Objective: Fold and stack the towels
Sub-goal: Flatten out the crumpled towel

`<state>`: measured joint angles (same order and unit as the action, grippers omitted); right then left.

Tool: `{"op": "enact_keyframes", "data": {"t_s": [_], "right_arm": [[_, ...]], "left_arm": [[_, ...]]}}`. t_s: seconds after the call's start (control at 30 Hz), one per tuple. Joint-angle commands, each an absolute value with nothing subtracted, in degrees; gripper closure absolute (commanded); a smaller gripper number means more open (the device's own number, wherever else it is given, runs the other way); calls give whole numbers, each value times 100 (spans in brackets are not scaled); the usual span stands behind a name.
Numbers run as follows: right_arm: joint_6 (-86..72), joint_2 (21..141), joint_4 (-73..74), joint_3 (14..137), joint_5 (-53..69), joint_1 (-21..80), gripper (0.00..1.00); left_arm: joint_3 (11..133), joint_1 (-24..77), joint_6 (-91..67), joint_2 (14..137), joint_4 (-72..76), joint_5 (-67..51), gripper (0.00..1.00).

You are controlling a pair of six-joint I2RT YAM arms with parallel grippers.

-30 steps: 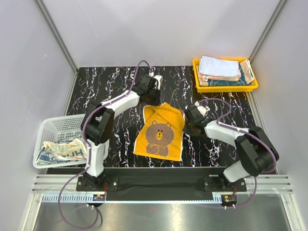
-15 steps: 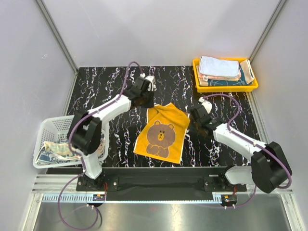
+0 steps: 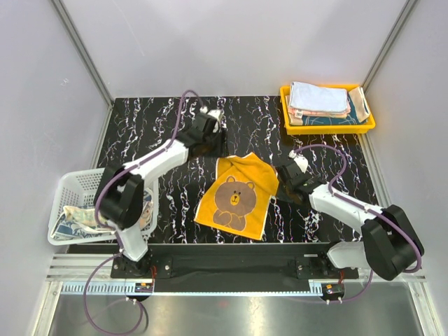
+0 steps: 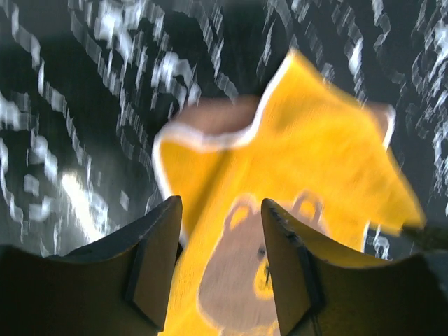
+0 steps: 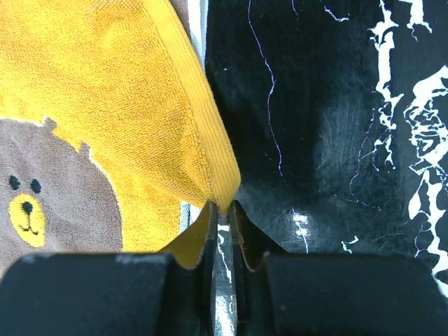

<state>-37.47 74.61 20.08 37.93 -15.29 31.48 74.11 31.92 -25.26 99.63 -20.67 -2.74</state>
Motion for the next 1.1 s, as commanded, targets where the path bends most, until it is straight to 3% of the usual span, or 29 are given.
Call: {"op": "enact_keyframes", "data": {"t_s": [0.0,0.27,0.6,0.73,0.93,1.07], "right_arm": [[-3814,7409,1775,3876,-1512,3120,97],[-3744,7523,1784,4087,-1485,3111,96],[-3656,7708,1696,4184,-1521,3120,96],[-3656,7778,1679,4227,-1521,3120,96],[-3595,7849,1687,4333,-1556,3120,96],[-3586,7875,1714,4377,-1556,3120,96]], "left_arm": [[8513,3217,-2031,10615,-1836,-290,45],[9561,3217,-1310,11847,-2477,-896,41],[9343,3217,-1406,11953,-2171,-1476,41],[9360,3208,-1459,12006,-2127,-1757,45],[9378,3217,-1503,12032,-2162,-1898,58],[9430,3217,-1459,12023,-2337,-1618,58]]}}
